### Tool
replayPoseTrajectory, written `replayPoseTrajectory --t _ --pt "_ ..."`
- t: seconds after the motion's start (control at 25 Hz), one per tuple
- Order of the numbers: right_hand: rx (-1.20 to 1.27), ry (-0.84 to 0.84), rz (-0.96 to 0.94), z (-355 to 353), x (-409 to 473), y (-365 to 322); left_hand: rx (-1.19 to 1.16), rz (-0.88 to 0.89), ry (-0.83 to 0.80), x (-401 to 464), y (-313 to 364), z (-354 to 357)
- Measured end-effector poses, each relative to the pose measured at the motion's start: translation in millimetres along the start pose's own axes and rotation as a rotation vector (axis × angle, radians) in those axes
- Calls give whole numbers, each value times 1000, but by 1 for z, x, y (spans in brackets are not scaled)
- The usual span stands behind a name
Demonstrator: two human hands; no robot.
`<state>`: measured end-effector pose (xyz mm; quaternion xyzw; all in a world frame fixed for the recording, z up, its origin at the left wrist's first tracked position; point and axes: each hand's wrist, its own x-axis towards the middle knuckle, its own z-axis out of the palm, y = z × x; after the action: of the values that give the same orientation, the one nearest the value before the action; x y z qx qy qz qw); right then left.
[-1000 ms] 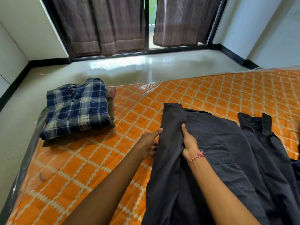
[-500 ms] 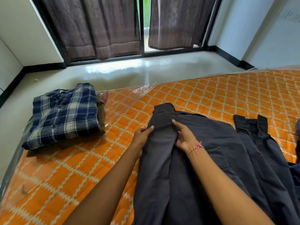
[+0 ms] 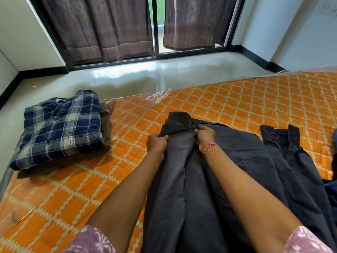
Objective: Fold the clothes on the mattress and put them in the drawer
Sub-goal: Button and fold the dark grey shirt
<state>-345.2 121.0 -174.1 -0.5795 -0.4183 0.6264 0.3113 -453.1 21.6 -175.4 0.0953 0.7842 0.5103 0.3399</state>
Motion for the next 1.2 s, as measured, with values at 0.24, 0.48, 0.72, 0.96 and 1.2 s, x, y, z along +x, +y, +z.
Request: replayPoseTrajectory --t 0.24,0.48,0.72,0.96,1.2 --pt "-295 15 -94 -27 -65 12 119 87 17 -4 -1 -18" --pt "-383 -338 144 -37 -166 85 674 215 77 -66 -31 -27" --pt "-587 154 -46 -51 -208 89 668 391 170 -80 -45 -30" --pt "-766 95 -241 -46 -183 63 1049 827 124 -88 -55 -24" --pt "-605 275 -37 -46 -142 60 1250 621 -97 -79 -77 -20"
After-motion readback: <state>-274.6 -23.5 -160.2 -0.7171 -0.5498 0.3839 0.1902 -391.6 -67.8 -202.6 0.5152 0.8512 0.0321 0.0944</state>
